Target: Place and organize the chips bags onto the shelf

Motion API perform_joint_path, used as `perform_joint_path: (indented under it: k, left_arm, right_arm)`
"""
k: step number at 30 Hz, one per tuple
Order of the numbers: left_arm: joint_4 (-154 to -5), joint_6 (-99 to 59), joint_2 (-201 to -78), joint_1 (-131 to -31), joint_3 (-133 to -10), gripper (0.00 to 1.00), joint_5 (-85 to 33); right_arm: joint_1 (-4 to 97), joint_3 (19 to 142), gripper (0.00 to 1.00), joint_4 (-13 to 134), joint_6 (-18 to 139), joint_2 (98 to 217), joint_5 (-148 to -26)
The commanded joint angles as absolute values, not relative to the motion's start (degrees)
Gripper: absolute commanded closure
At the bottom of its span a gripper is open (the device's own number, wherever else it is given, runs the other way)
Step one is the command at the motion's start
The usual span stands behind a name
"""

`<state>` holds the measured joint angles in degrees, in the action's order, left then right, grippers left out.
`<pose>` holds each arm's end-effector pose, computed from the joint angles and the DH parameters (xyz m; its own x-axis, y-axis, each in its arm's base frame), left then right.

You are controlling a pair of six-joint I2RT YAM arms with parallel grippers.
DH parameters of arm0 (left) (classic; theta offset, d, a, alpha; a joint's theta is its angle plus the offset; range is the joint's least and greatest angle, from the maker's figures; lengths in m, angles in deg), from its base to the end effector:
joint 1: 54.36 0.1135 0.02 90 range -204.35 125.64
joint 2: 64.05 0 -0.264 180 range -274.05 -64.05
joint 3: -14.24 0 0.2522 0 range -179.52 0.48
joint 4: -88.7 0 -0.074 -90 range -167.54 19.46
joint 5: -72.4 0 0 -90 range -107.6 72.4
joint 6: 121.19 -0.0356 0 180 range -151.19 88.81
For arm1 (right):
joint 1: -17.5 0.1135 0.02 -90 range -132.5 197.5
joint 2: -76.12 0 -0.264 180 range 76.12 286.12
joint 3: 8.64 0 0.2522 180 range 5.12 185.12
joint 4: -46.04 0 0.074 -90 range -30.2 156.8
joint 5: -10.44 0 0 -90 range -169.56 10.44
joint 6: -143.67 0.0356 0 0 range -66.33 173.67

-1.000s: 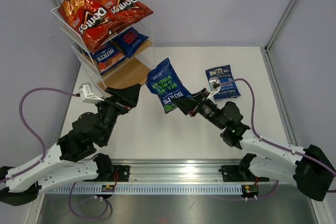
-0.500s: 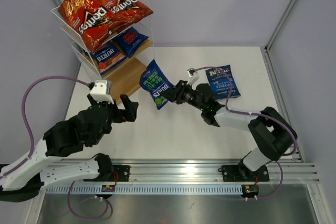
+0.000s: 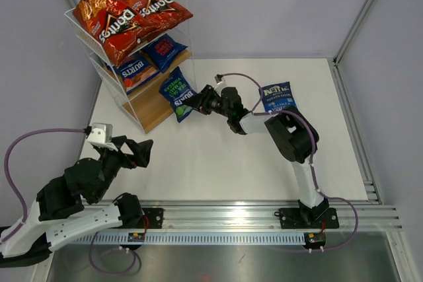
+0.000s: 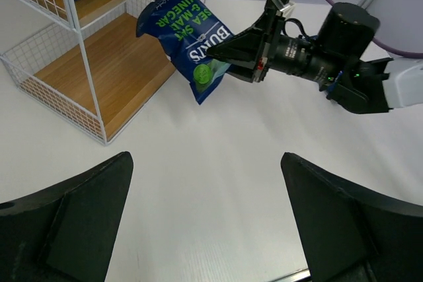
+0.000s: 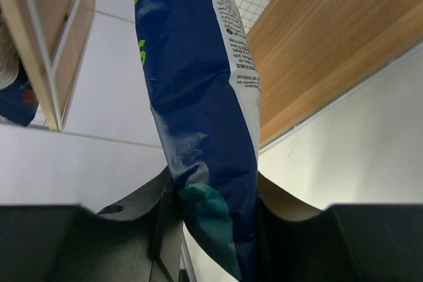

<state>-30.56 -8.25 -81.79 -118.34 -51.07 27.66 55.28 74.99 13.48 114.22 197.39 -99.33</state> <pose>0.0381 -0.0205 0.3575 -0.2203 -0.1740 -0.9598 0.2642 0.9365 -0.2305 0.3592 0.2937 0.1756 -0.7683 0.4413 -0.4637 -0.3534 0.3114 0.8821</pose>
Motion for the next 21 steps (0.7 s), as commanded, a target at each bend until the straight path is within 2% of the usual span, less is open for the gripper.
perform_joint_path:
  k: [1, 8, 21]
  left_arm:
    - [-34.47, -10.71, -80.75, -118.16, -49.71, 0.01, 29.07]
    - [-33.59, -10.01, -81.37, -117.55, -49.18, 0.01, 29.78]
    - [-36.05, -11.41, -81.02, -111.66, -48.03, 0.01, 23.63]
  right_arm:
    - [56.0, 82.98, 0.77, 12.51, 116.77, 202.57, -100.48]
    - [58.98, 98.44, 0.76, 20.41, 114.58, 212.08, -97.67]
    - [63.56, 115.07, 0.74, 30.97, 110.79, 221.4, -93.62]
